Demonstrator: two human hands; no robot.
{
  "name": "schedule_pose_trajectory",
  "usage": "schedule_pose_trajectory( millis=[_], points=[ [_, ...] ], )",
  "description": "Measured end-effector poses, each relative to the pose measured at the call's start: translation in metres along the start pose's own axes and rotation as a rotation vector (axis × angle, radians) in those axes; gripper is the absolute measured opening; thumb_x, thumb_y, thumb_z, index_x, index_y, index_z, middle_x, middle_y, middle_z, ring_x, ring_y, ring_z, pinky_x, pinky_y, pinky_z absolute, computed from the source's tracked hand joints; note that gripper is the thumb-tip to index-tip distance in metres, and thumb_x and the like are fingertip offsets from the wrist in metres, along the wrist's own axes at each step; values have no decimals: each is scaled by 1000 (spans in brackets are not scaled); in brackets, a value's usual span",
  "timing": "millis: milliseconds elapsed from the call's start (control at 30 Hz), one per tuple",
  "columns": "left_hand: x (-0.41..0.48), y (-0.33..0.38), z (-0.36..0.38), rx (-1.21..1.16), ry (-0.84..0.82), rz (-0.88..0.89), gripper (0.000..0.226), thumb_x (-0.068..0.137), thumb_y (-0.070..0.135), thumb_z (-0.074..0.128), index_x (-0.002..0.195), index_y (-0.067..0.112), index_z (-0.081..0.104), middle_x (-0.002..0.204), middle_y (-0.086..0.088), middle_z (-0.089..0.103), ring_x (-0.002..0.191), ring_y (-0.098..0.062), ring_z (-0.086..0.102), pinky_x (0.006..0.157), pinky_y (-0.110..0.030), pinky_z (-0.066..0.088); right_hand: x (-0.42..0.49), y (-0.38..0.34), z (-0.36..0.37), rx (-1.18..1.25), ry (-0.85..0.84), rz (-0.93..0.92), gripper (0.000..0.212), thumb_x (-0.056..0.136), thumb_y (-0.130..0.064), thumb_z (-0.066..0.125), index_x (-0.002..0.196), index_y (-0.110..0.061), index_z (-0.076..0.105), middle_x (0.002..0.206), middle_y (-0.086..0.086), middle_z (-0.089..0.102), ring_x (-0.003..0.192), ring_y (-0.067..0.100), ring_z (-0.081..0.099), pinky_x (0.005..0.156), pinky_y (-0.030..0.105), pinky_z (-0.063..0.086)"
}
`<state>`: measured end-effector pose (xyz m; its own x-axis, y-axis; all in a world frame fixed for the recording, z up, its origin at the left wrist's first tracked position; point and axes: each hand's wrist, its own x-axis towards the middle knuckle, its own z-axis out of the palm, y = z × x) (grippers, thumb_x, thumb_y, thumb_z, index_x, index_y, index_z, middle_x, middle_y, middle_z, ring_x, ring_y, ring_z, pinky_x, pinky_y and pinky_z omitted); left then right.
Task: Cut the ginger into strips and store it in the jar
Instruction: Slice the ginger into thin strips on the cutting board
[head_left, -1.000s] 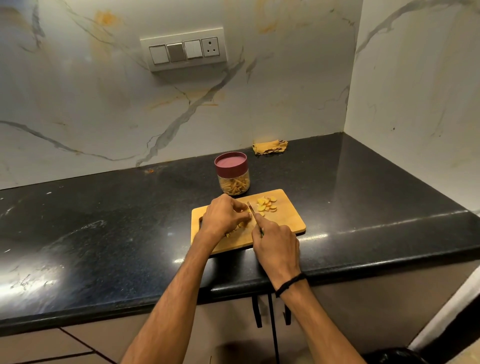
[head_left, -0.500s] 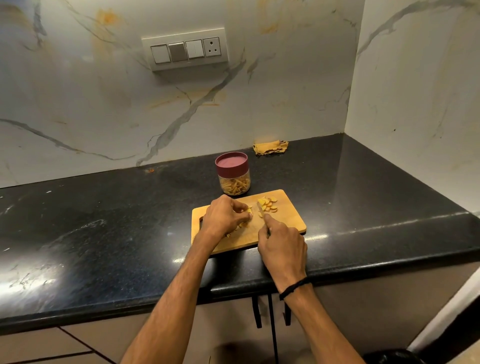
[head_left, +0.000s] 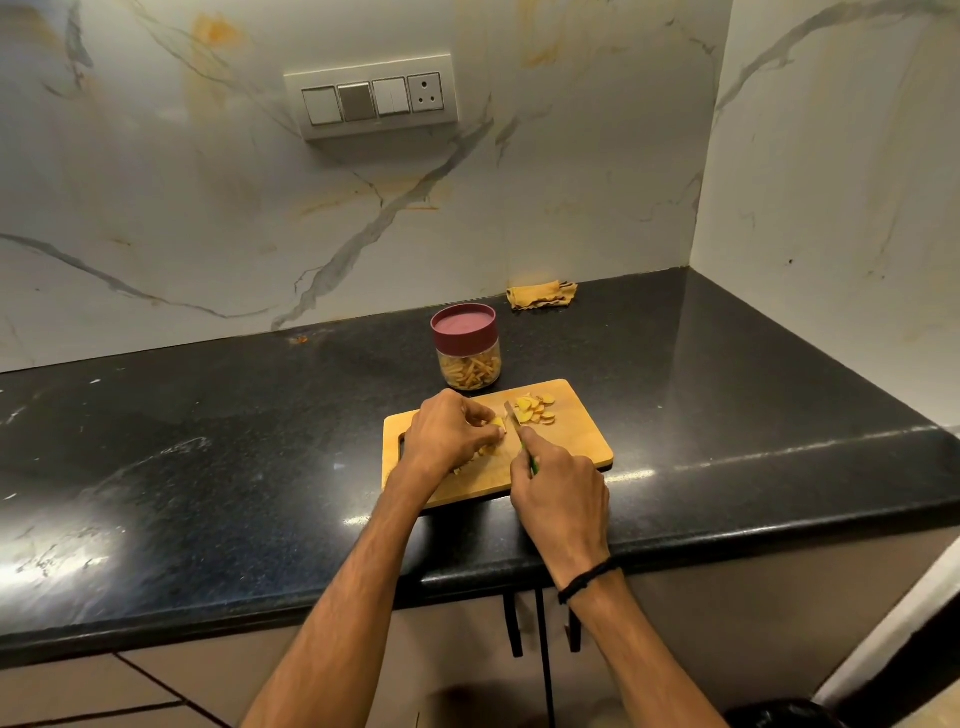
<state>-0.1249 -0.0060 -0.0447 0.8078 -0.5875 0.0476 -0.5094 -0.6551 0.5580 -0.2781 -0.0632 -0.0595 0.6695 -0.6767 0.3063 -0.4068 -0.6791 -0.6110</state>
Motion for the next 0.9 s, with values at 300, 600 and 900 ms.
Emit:
schedule_pose_trajectory(
  millis=[300, 600, 900],
  points=[
    [-3, 0, -2, 20, 4, 6, 33, 87, 30, 78, 118, 21, 75, 116, 3, 73, 82, -6, 65, 73, -25, 58, -1, -2, 1, 4, -48, -40, 42, 102, -35, 43, 144, -34, 43, 92, -6, 69, 68, 4, 47, 60, 14, 37],
    [-4, 3, -2, 15, -15, -13, 32, 88, 30, 76, 119, 22, 74, 115, 6, 73, 81, -7, 64, 72, -25, 57, 4, -5, -3, -44, -82, -51, 39, 103, -34, 41, 143, -35, 44, 102, -4, 69, 73, 5, 45, 63, 18, 35],
    [-7, 8, -2, 16, -12, -49, 30, 88, 31, 75, 116, 21, 75, 112, 7, 73, 79, -9, 64, 74, -31, 61, -10, -1, -14, -187, -157, -57, 37, 105, -31, 37, 142, -31, 40, 102, -1, 64, 74, 11, 43, 63, 23, 33]
  ],
)
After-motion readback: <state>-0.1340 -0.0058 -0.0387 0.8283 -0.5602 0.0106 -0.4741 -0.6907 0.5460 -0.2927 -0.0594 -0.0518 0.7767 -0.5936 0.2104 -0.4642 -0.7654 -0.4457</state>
